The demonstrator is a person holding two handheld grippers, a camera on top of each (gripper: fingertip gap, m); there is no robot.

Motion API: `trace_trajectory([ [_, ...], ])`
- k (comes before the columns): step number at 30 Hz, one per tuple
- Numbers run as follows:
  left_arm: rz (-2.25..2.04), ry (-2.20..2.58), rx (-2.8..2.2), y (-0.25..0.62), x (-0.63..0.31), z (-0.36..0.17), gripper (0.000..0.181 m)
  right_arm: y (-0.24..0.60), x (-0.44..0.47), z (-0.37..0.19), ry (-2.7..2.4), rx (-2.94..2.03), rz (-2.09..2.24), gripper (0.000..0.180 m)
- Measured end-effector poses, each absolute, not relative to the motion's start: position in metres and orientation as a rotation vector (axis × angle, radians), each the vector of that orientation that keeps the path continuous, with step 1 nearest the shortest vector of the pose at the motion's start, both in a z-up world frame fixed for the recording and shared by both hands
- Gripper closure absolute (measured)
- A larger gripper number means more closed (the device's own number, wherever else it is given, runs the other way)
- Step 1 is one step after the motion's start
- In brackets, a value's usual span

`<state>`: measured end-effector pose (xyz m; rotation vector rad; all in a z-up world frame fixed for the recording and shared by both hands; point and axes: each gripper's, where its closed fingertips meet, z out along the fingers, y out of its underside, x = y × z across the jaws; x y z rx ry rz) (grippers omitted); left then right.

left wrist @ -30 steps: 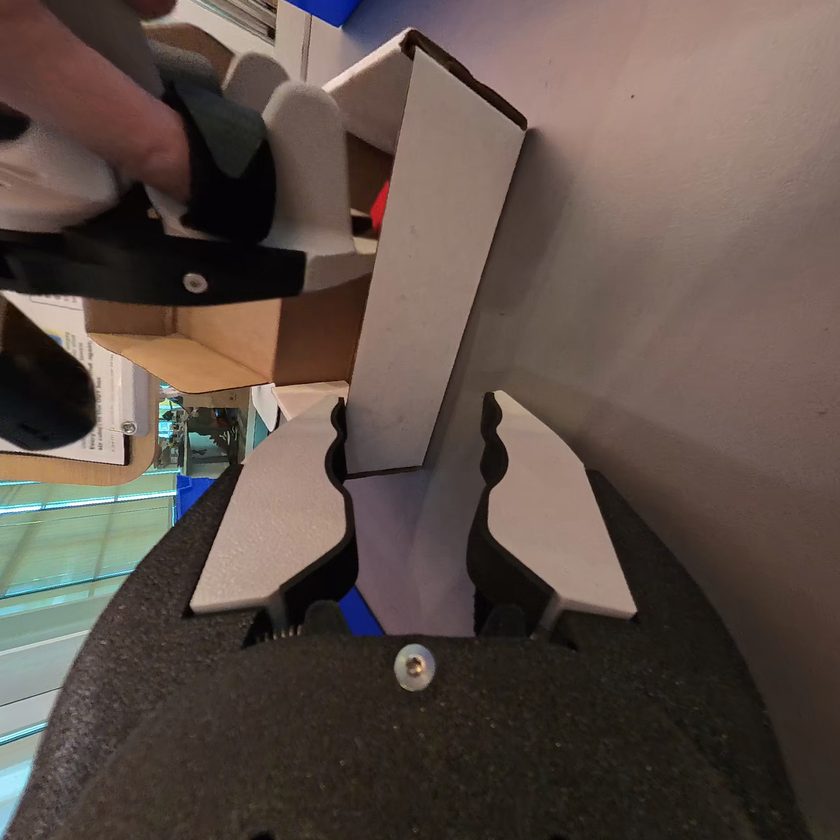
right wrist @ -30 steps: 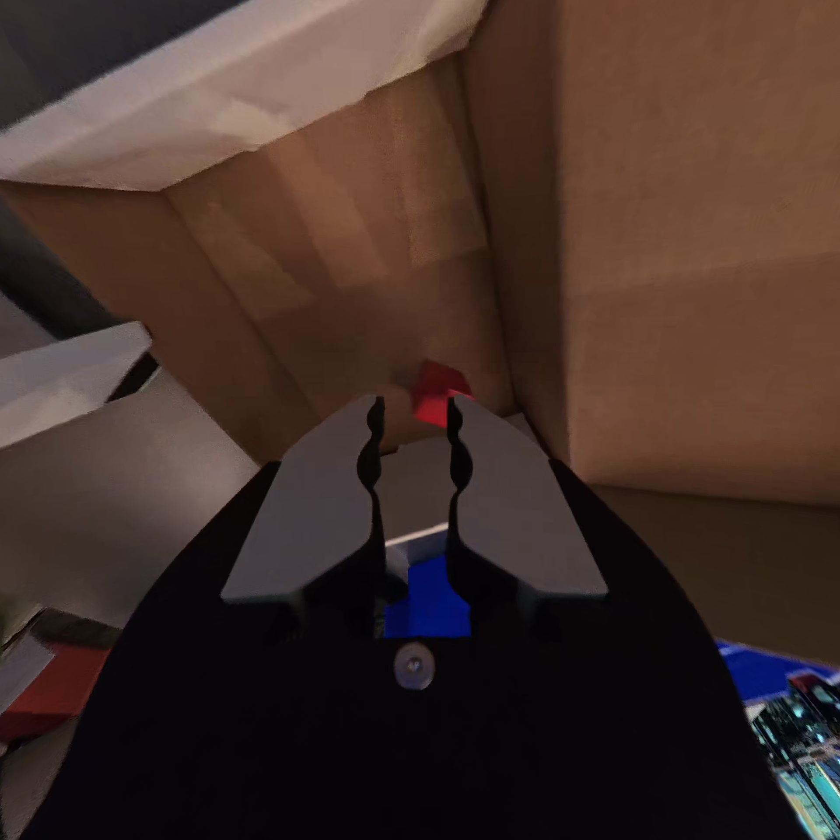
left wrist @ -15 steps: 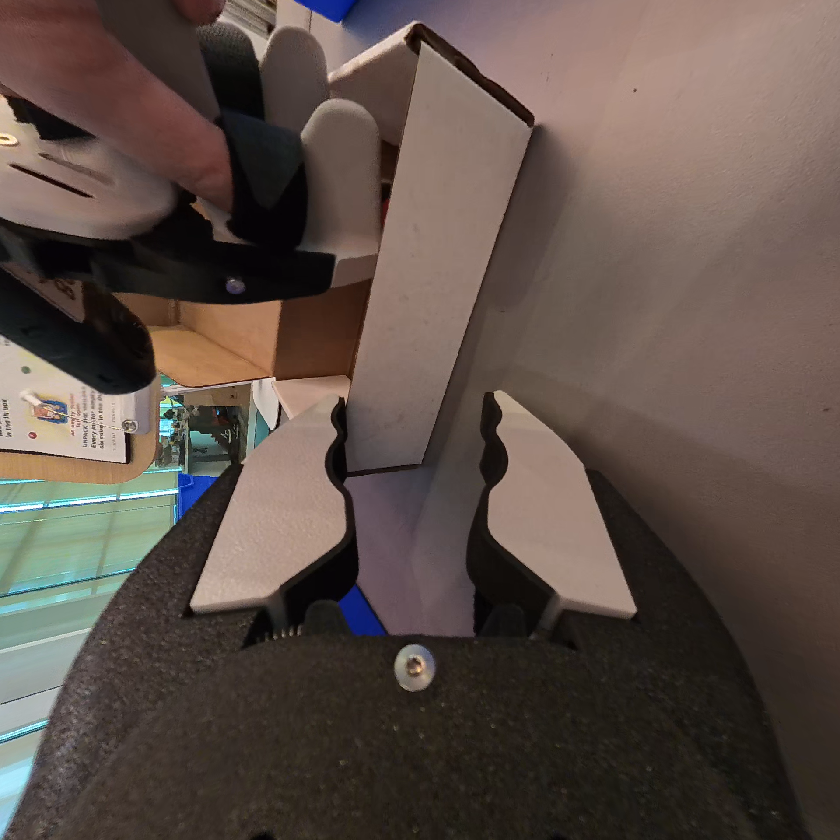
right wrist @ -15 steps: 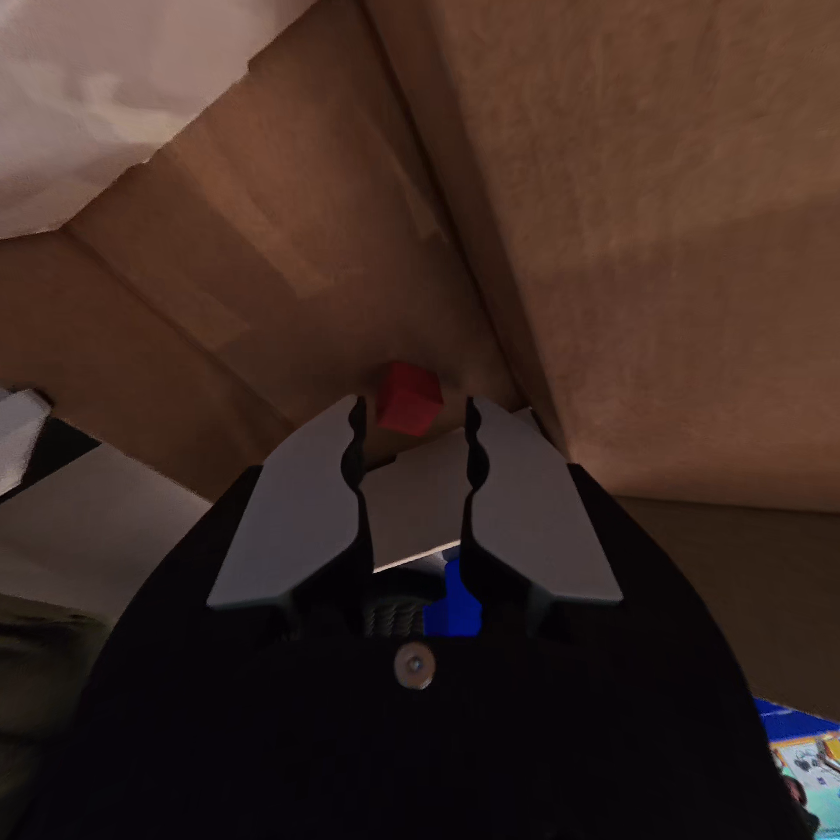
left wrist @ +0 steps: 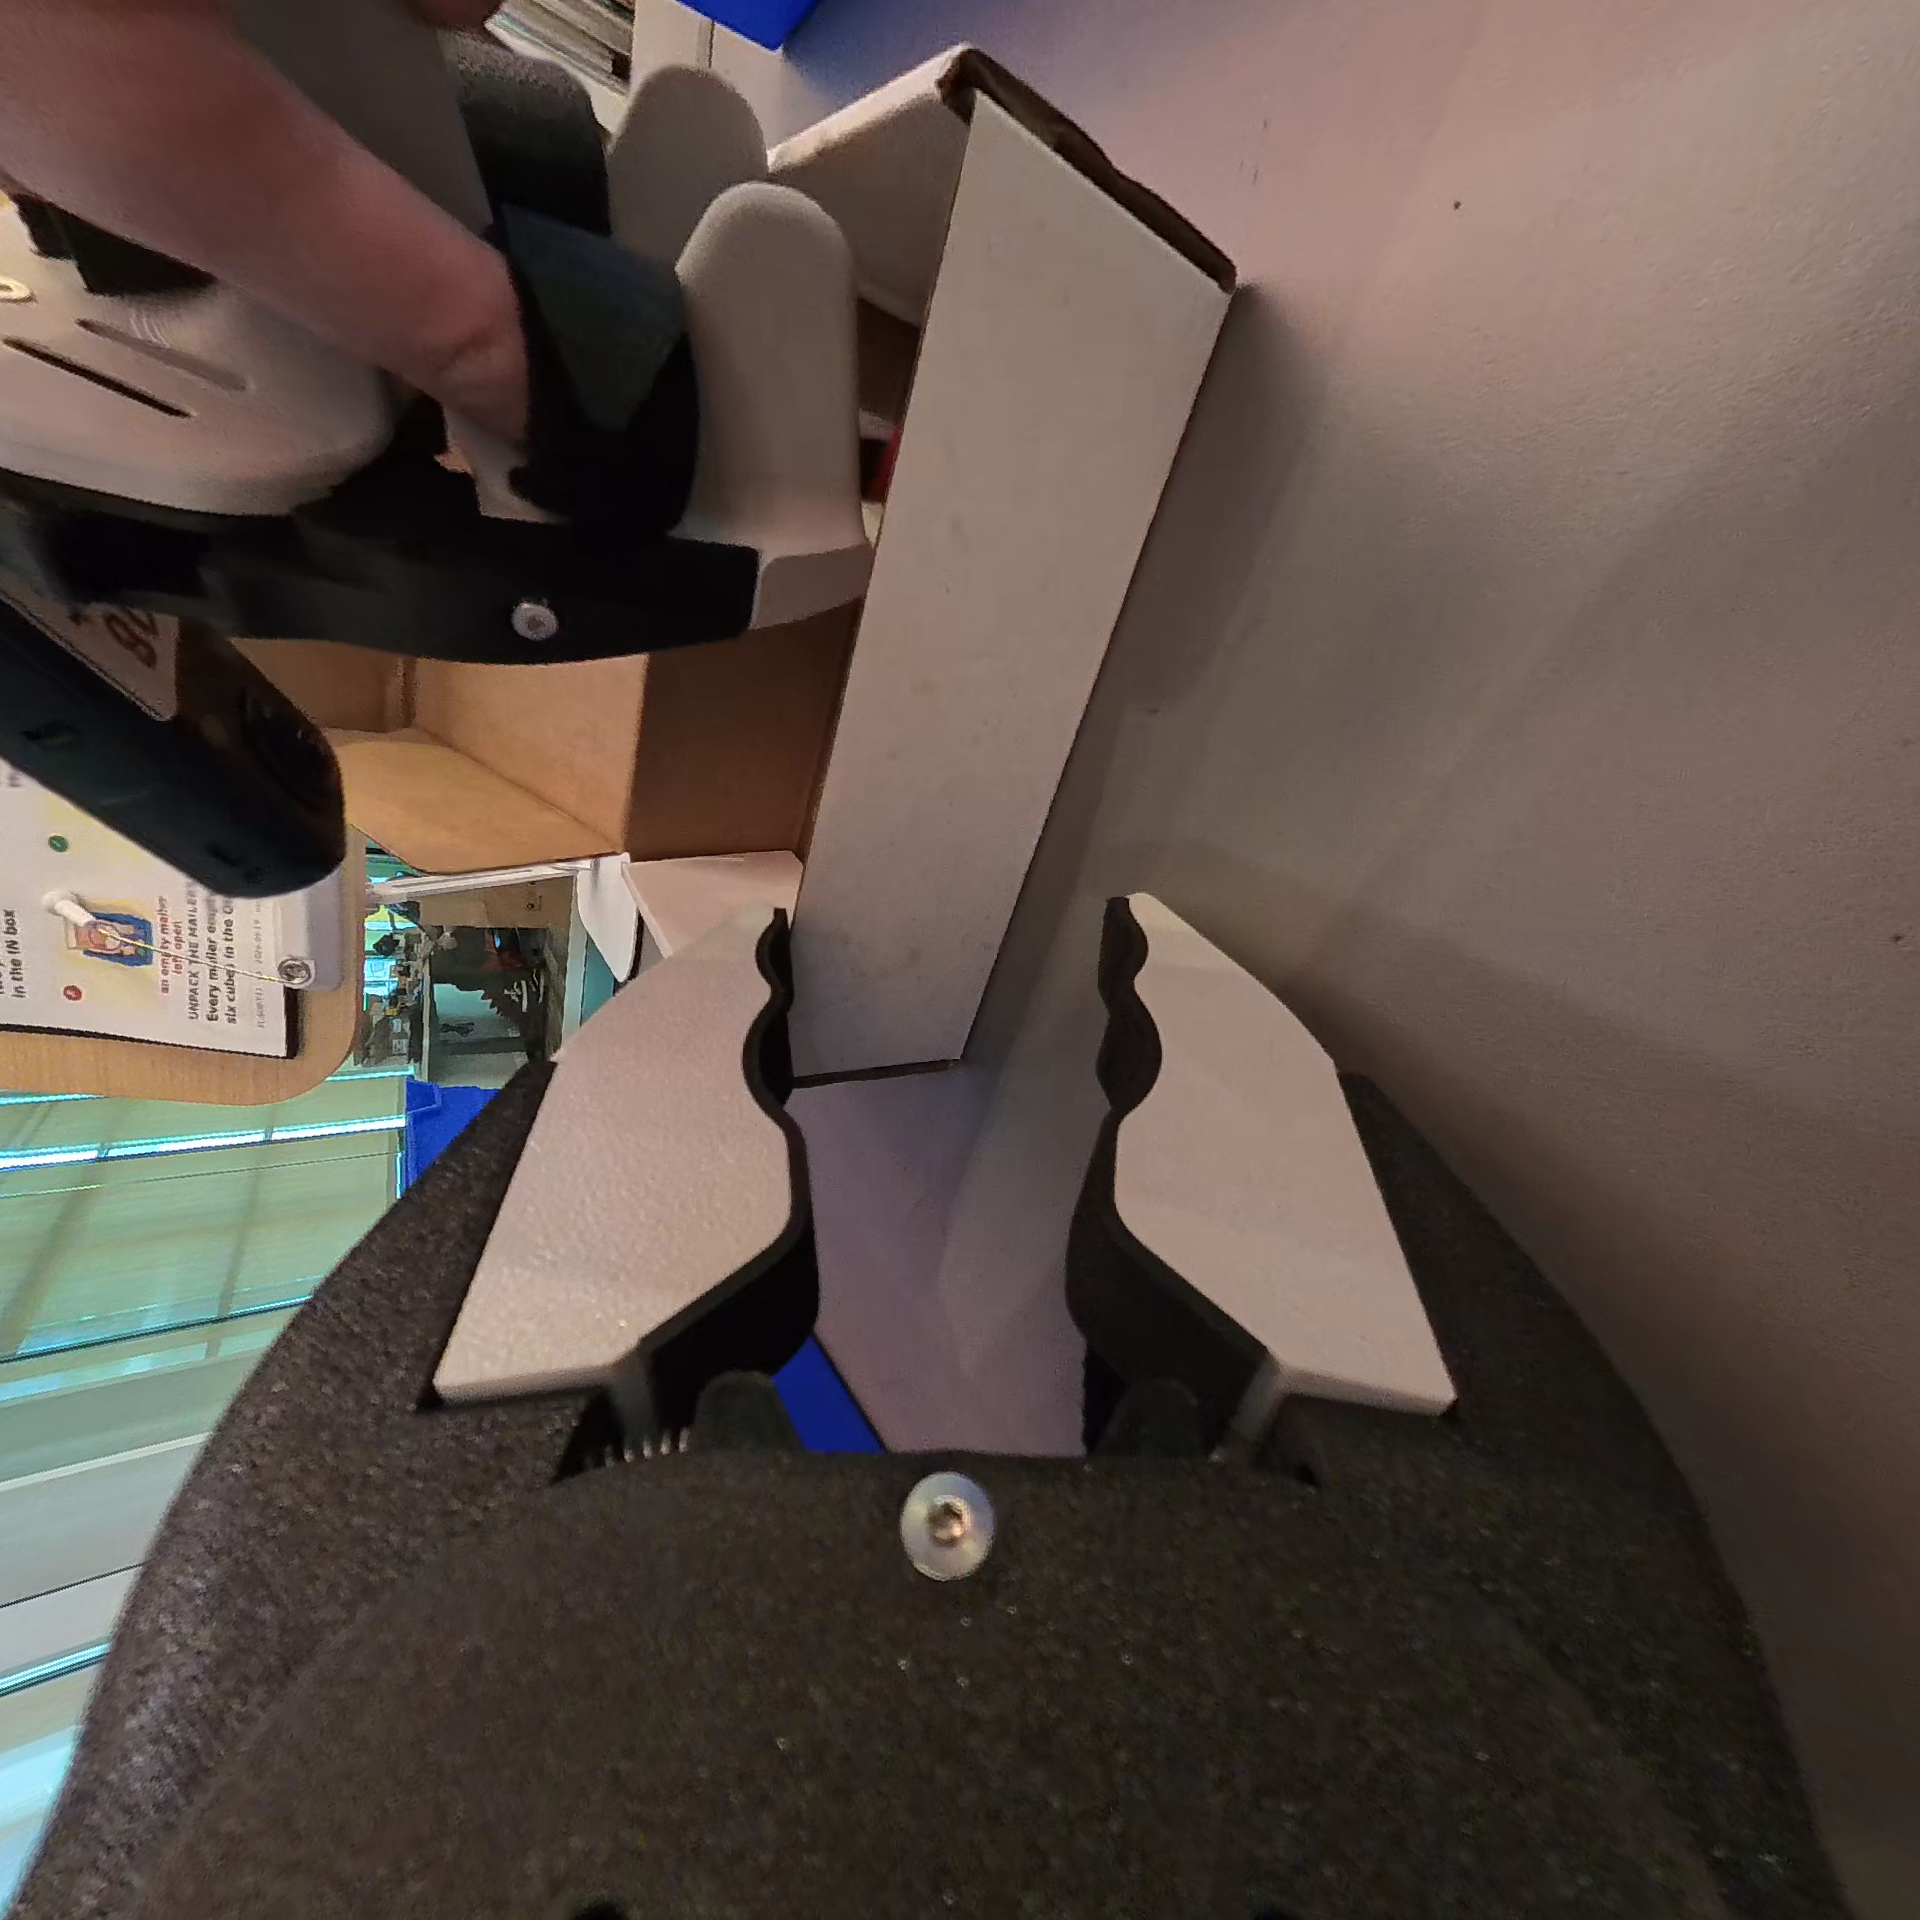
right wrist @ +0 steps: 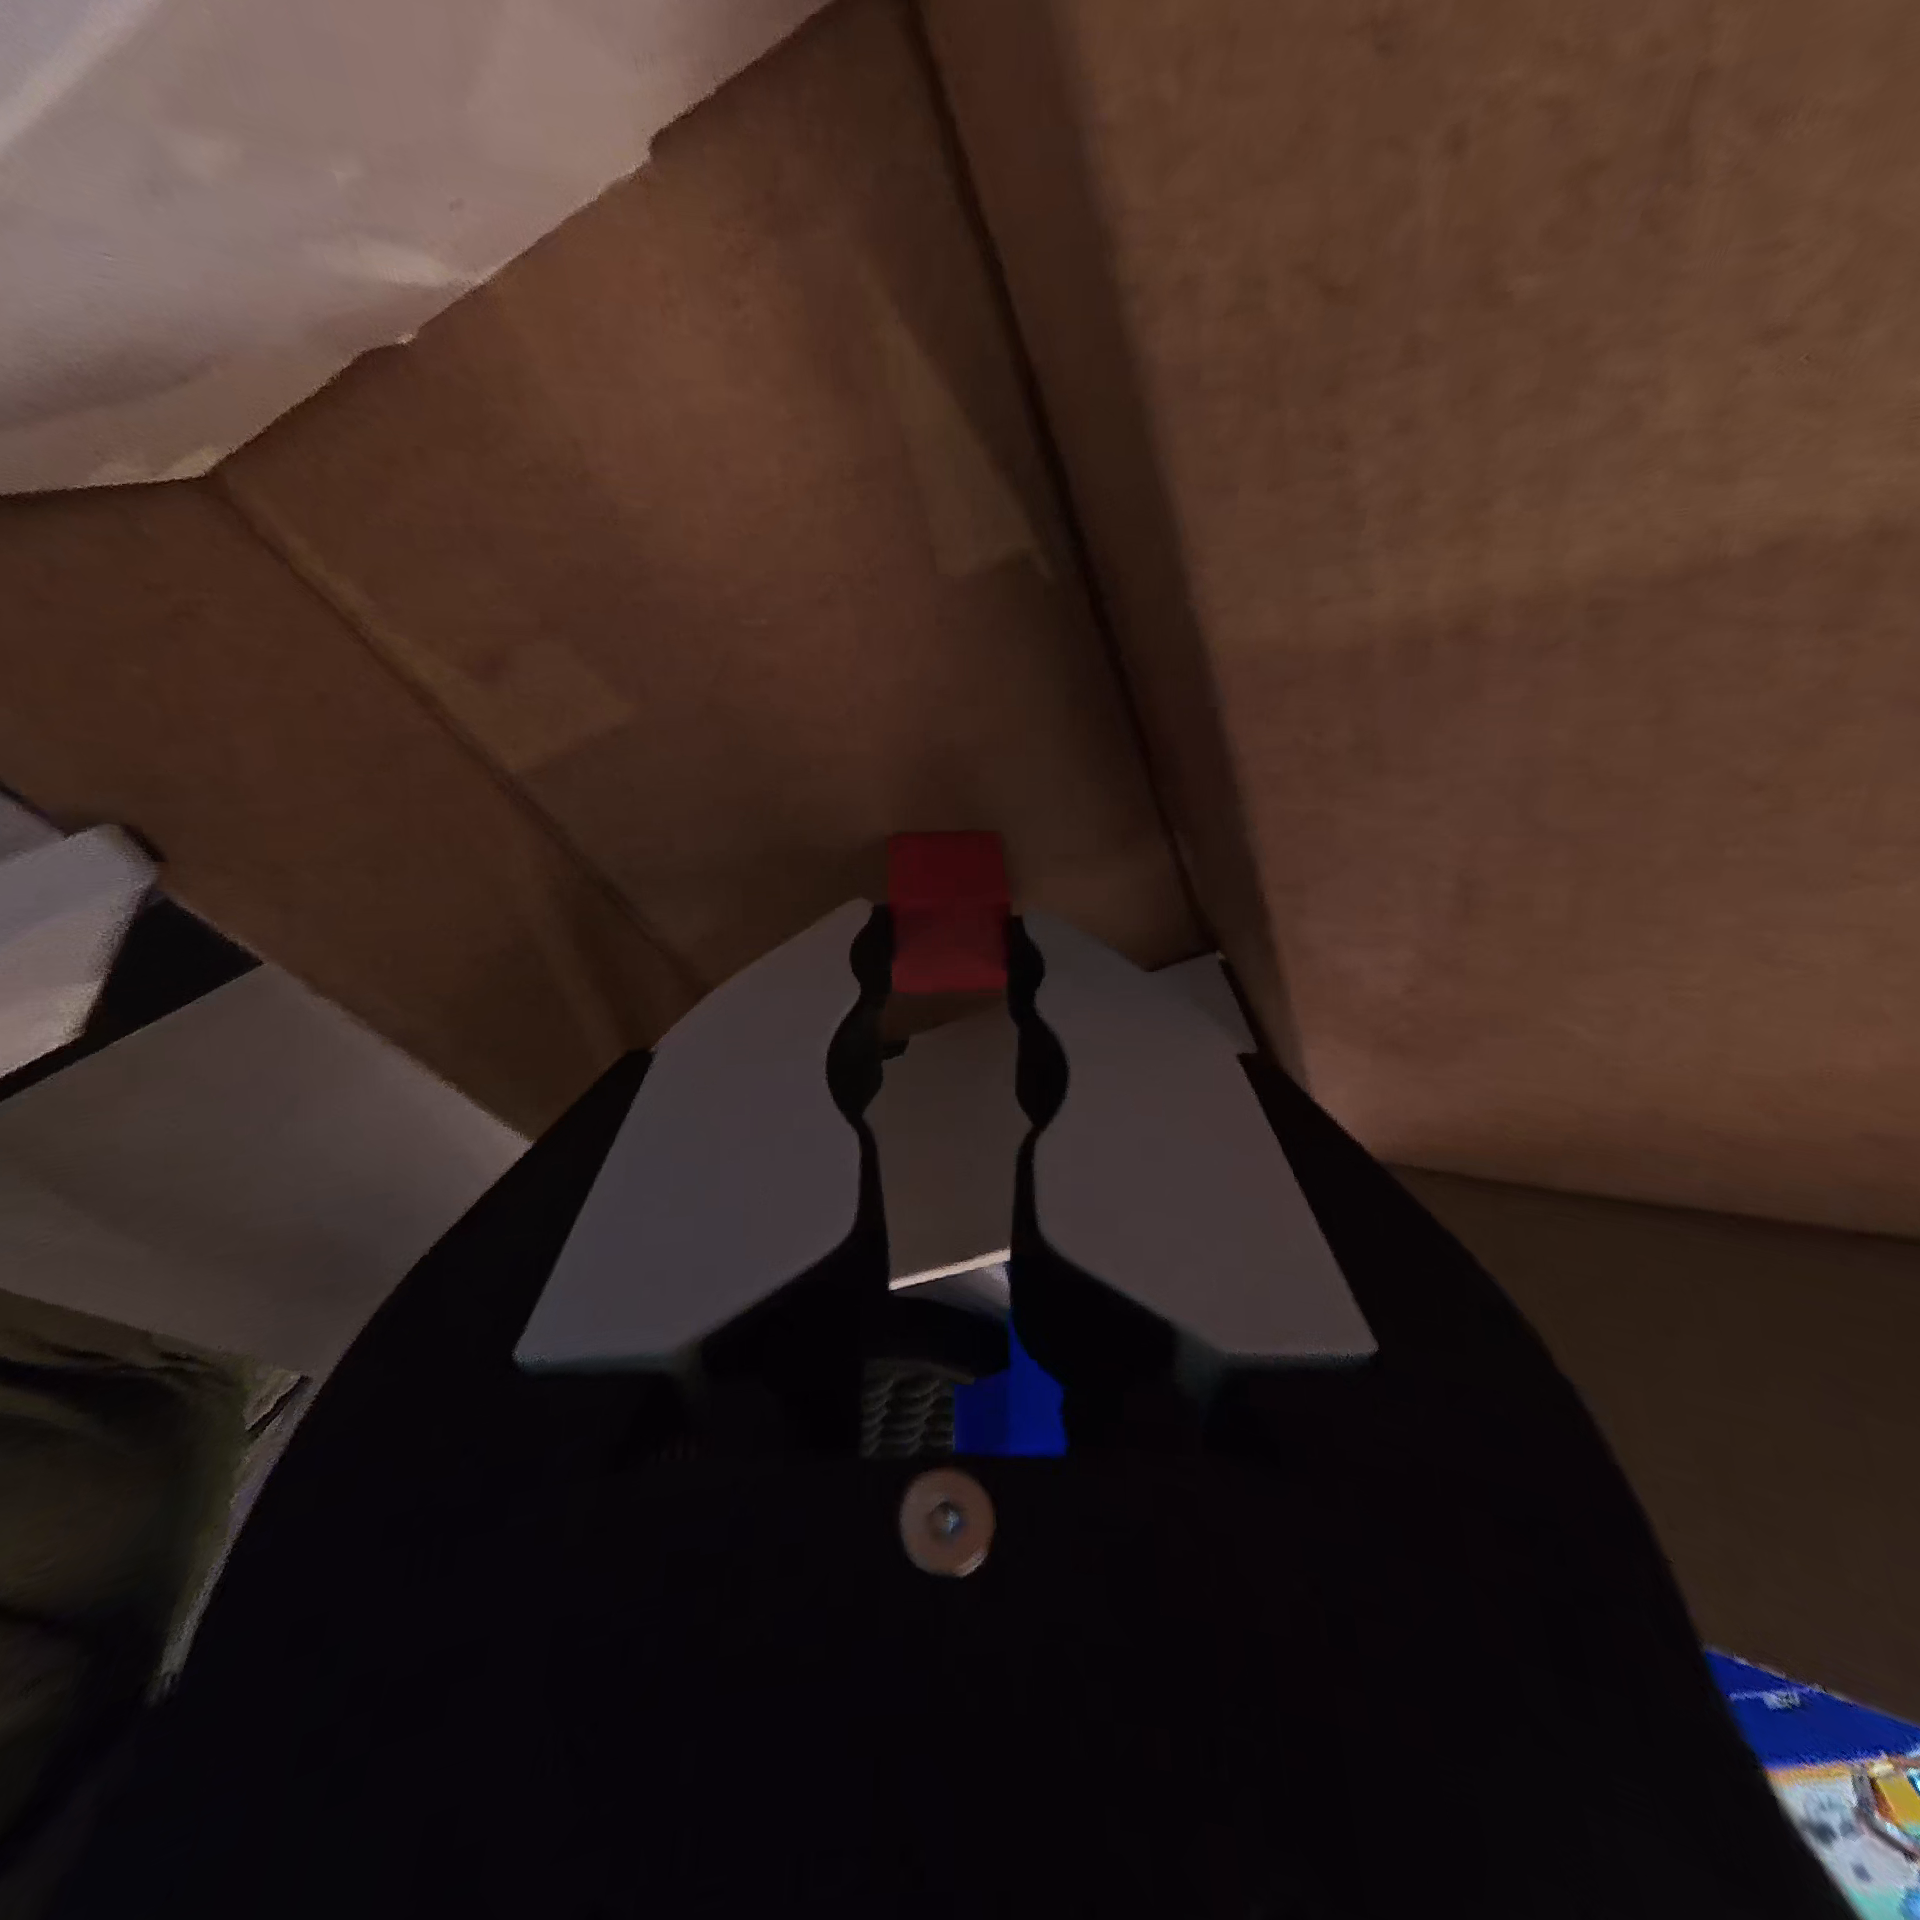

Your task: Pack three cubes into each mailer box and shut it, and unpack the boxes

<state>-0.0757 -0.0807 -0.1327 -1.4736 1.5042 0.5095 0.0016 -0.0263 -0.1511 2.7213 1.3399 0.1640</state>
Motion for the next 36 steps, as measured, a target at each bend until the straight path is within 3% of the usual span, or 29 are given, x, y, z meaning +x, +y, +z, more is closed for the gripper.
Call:
trace_trajectory([
  [6,0.511,1.504,-1.472,-0.081,-0.076,-0.133,0.124,-0.032,-0.007,-0.121,1.464,2.761,0.054,0.157],
  [12,0.516,1.504,-1.469,-0.08,-0.076,-0.133,0.124,-0.026,0.032,-0.015,1.638,3.143,0.087,0.157],
  [15,0.532,1.506,-1.459,-0.08,-0.075,-0.133,0.125,-0.031,0.101,0.02,1.426,3.402,0.091,0.157],
  [22,0.559,1.518,-1.437,-0.084,-0.073,-0.133,0.125,-0.064,0.274,-0.066,0.431,3.26,0.009,0.157],
  [36,0.552,1.517,-1.436,-0.084,-0.073,-0.133,0.125,-0.072,0.289,-0.147,0.269,2.929,-0.008,0.156],
])
